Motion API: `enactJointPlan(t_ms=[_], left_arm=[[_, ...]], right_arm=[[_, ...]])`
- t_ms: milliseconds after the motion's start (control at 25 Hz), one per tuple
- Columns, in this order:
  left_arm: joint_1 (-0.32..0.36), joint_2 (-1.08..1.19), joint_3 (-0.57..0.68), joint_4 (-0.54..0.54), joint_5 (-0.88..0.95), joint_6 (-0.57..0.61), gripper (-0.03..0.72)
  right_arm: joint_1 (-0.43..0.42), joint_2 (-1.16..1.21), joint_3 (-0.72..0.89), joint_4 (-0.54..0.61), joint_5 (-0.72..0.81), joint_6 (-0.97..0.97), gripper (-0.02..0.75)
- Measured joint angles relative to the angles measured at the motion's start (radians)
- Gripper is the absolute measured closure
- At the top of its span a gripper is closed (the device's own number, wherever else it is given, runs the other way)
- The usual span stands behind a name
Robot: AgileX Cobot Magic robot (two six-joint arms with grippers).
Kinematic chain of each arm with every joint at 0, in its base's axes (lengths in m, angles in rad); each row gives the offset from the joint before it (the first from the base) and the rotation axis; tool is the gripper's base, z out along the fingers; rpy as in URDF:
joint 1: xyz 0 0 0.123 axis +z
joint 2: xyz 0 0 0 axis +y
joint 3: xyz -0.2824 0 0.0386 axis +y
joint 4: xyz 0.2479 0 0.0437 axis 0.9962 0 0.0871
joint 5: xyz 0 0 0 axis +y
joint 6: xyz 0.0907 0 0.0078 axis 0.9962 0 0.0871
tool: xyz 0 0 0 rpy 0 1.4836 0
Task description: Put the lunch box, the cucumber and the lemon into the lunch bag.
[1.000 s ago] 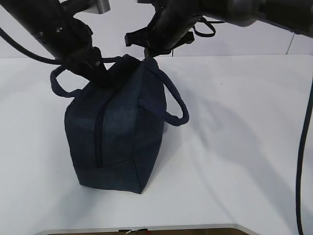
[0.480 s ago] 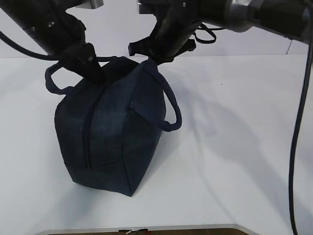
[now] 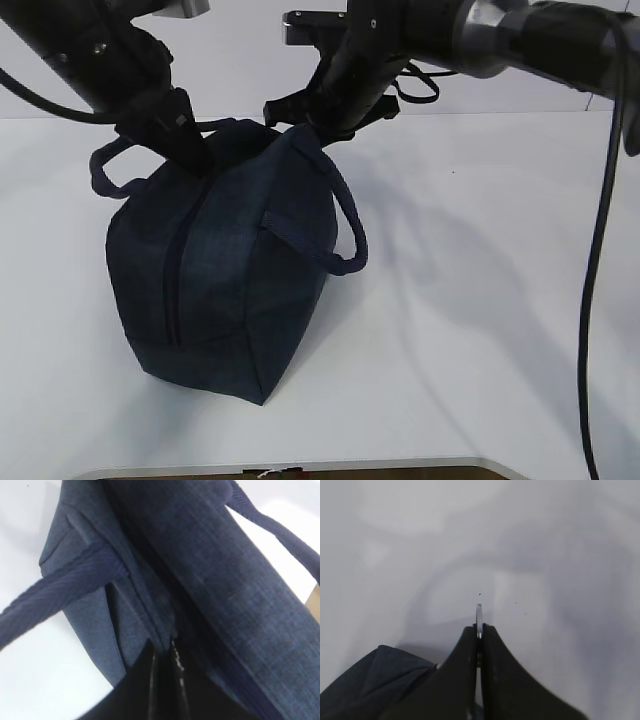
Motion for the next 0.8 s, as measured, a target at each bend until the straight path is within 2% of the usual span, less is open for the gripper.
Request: enactJointPlan(t_ms=[800], left_arm=[[0.0,-0.002,0.0,0.011,0.015,0.0,0.703]], right_arm=[[-0.005,0.031,-0.016,0.067,0.028,-0.025,0.733]])
